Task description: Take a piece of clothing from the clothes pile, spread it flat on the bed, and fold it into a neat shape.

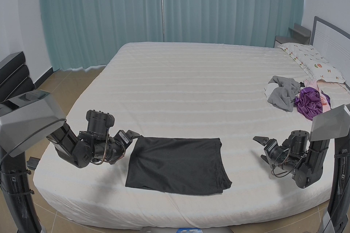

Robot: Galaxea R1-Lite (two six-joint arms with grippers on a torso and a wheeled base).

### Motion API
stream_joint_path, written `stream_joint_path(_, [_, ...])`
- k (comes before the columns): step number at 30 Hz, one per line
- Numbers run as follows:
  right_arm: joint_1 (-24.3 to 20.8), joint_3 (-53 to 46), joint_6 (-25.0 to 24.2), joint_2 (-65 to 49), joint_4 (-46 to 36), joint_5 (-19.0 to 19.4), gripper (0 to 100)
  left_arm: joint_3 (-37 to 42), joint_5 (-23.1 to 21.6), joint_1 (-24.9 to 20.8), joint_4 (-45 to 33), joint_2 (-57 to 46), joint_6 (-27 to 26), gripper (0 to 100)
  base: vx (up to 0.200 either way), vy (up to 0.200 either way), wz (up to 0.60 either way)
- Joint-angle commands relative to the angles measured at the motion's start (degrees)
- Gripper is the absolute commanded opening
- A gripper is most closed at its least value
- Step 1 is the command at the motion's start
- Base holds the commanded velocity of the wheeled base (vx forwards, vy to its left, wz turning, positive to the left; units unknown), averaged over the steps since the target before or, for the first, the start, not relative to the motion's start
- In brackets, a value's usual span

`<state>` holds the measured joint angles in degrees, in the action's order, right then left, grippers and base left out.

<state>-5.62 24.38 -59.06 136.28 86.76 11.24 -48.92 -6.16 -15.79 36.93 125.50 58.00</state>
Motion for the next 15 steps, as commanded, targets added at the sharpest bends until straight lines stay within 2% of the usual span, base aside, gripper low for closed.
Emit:
stream_joint_path(1, [0.52, -4.17, 0.09, -10.16, 2.1, -0.6, 100, 0.67, -0.17, 2.95, 0.16, -9.13, 1.06, 100, 0.0, 0.0, 0.0])
stream_joint_path(4, [1.05, -7.42, 2.2, -18.86, 2.54, -0.6, 100, 2.34, 0.0, 3.66, 0.08, -16.61, 1.15, 100, 0.0, 0.0, 0.0])
stream_joint_path(9, [1.14, -15.24, 11.51, -32.22, 2.89, -0.69, 100, 4.89, 0.62, 5.33, -0.01, -29.7, 0.0, 100, 0.0, 0.0, 0.0])
stream_joint_path(11, [1.14, -17.53, 13.54, -36.17, 2.8, -0.6, 100, 6.38, 0.71, 5.5, 0.08, -33.83, -0.17, 100, 0.0, 0.0, 0.0])
stream_joint_path(15, [2.02, -21.92, 23.12, -48.65, 2.01, -0.6, 100, 9.63, 3.96, 6.47, -0.19, -44.99, -6.94, 100, 0.0, 0.0, 0.0])
